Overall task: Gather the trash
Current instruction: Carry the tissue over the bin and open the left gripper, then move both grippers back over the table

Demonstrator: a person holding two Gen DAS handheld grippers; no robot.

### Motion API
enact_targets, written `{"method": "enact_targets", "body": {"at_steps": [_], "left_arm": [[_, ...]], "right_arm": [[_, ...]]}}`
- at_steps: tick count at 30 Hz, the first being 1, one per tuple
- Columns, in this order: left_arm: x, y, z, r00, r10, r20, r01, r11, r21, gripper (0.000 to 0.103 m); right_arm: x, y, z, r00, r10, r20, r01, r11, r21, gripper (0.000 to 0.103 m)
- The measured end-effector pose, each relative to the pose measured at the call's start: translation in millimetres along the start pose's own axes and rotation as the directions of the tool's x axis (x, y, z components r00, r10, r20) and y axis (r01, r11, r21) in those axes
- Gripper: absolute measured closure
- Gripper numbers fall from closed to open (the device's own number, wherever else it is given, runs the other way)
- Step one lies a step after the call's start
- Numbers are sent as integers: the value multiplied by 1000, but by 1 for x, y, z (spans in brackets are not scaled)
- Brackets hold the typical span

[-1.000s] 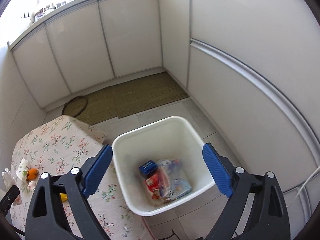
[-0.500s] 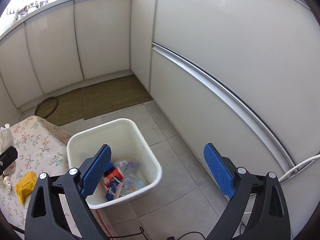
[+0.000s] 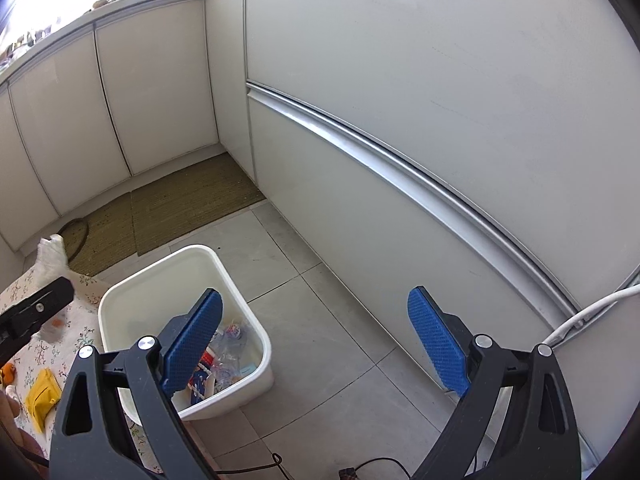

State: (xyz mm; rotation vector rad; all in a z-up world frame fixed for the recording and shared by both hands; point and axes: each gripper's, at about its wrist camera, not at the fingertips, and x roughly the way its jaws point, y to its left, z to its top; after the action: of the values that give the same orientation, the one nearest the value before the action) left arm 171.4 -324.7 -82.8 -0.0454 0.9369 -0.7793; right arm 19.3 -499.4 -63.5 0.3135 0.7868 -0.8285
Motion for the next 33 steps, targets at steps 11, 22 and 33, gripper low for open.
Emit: {"method": "enact_targets", "body": {"at_steps": [11,22,33], "left_arm": [[13,-3,-2,998,57,-31,-57,998,-4,34],[-12,22,-19,990,142,9,-141,990,-28,26],[-33,61,-39,986,164,-3,-164,982,-91,23]], "right_arm": [[-2,-3,-2,1000,-7,10,7,1000,10,12],[-5,20,-5,1000,21,13,-20,999,-46,12],[-11,60,-7,998,60,8,-58,992,-112,12]]}}
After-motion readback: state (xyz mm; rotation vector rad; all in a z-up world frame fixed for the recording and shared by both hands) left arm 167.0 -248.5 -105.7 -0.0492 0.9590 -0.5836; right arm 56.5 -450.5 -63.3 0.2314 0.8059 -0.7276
